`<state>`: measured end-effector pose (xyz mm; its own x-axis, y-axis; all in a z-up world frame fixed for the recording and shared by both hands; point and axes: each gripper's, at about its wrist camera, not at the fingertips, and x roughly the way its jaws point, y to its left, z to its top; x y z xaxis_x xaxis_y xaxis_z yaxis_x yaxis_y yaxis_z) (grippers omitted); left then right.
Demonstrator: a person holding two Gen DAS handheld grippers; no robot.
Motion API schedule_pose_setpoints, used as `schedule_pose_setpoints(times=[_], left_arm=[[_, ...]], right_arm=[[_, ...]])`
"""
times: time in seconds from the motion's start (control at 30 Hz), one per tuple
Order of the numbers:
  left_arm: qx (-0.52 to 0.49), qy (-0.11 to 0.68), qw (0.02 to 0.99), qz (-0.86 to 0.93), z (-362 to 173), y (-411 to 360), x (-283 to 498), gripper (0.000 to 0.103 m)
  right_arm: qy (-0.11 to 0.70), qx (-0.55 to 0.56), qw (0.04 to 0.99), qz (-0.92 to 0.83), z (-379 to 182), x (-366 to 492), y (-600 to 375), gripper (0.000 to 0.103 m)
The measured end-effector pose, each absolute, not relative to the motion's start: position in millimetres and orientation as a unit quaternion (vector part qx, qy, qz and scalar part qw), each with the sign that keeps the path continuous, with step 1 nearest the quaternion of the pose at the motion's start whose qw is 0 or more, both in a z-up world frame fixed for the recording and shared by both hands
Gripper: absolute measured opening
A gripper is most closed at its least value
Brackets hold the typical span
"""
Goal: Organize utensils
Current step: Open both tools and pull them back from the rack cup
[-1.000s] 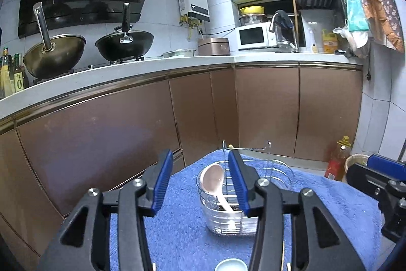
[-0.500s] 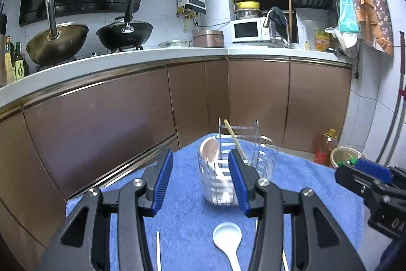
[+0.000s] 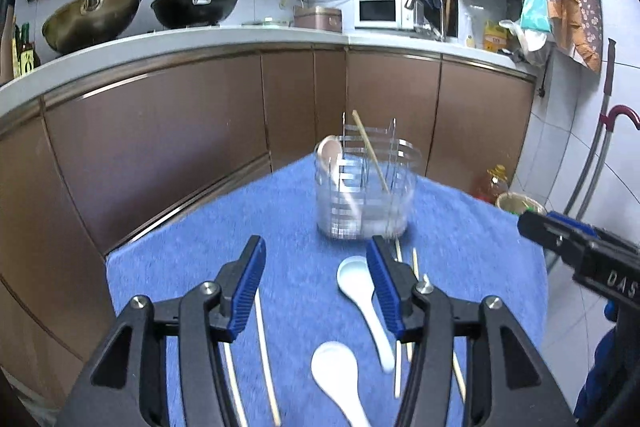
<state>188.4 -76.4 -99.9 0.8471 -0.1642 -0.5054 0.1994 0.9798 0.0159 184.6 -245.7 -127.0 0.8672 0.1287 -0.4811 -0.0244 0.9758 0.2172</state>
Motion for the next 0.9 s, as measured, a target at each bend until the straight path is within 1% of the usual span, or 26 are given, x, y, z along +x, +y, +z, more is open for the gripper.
schedule_pose_setpoints(times=[0.27, 0.9], left_arm=[[0.028, 0.283, 0.954, -0.092, -111.5, -54.1, 168.2, 0.051], [-0.002, 0.277, 0.959, -0.058, -110.4, -3.6, 152.7, 0.051]], right_arm=[[0.273, 0.099, 0.956, 0.044, -135.4, 169.4, -229.3, 0.055], [0.278, 0.07, 0.957, 0.04, -133.3, 152.4, -207.8, 0.056]])
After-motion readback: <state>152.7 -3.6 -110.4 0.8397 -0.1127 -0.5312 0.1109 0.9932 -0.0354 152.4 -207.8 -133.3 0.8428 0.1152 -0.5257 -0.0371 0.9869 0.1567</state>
